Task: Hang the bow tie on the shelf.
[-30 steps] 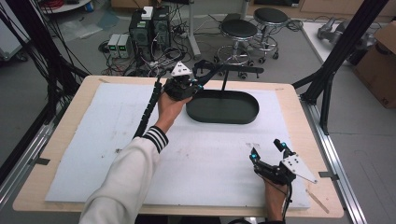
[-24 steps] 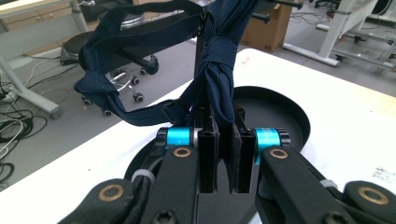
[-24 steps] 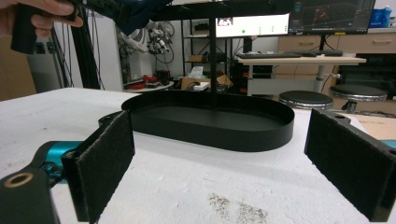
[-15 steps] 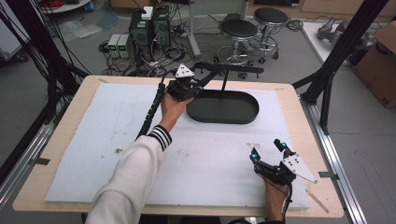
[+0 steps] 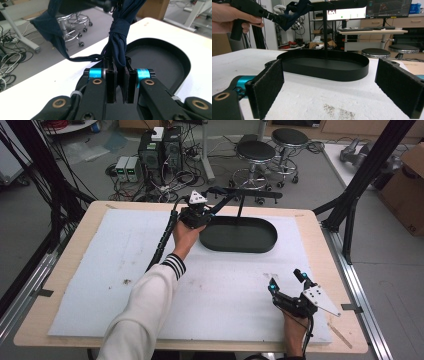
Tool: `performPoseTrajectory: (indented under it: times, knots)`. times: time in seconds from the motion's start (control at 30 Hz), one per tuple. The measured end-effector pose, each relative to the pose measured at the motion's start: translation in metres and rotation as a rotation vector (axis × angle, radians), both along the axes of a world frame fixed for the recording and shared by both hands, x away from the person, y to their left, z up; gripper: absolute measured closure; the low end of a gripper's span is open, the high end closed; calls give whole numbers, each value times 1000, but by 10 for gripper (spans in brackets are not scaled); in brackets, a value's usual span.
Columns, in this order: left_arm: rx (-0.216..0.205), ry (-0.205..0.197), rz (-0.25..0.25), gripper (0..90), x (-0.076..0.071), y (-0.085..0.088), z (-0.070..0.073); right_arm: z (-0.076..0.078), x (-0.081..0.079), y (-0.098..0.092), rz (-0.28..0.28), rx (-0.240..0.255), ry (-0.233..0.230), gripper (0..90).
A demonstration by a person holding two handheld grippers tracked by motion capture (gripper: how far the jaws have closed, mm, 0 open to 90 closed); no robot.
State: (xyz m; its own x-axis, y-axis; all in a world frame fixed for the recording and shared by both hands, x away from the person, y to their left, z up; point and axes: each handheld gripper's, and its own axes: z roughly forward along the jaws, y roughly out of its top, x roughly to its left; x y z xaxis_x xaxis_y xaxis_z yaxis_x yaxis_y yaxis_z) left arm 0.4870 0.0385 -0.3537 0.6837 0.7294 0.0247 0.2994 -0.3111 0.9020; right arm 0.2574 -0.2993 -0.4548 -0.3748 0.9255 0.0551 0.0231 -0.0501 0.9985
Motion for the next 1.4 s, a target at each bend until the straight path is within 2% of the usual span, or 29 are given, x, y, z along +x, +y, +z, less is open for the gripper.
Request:
performPoseTrajectory:
  times: [0.1, 0.27, 0.43, 0.6, 0.77, 0.8, 0.87, 0.9, 0.97, 1.07, 1.13, 1.23, 1.33, 1.4]
  knots:
    - [22, 3, 1, 836, 0, -2, -4, 0, 0, 0, 0, -1, -3, 75]
    - [27, 12, 10, 833, 1, -1, -10, 0, 0, -1, -1, 5, -6, 75]
    - [7, 24, 16, 817, 1, 3, -17, 0, -1, 0, -1, 7, -4, 75]
    - [3, 35, 0, 795, -1, 2, -17, 0, 0, -1, -3, 12, -9, 75]
    - [6, 38, -5, 718, -4, 1, -18, -1, -1, -4, 3, 43, -8, 75]
    - [2, 27, -12, 697, -4, 2, -18, -1, -1, -4, 3, 40, -14, 75]
    - [2, 8, 11, 601, -5, 4, -16, -1, -1, -4, 5, 35, -15, 75]
    - [12, -3, 7, 535, -6, 5, -16, -1, -1, -3, 4, 35, -12, 75]
    - [55, -31, 6, 464, -9, 6, -15, -1, -1, -3, 4, 35, -11, 75]
    - [72, -70, 22, 327, -15, 10, -16, -1, -1, -3, 1, 35, -12, 75]
    - [63, -64, 15, 237, -18, 13, -16, -1, -1, -3, 2, 37, -10, 75]
    - [8, -31, -14, 158, -24, 24, -16, -1, -1, -4, -2, 44, -9, 75]
    - [-4, -40, -36, 149, -34, 38, -15, -1, -1, -3, -4, 32, -9, 75]
    - [-14, -49, -43, 149, -42, 50, -16, -1, -1, -1, 1, 6, -13, 74]
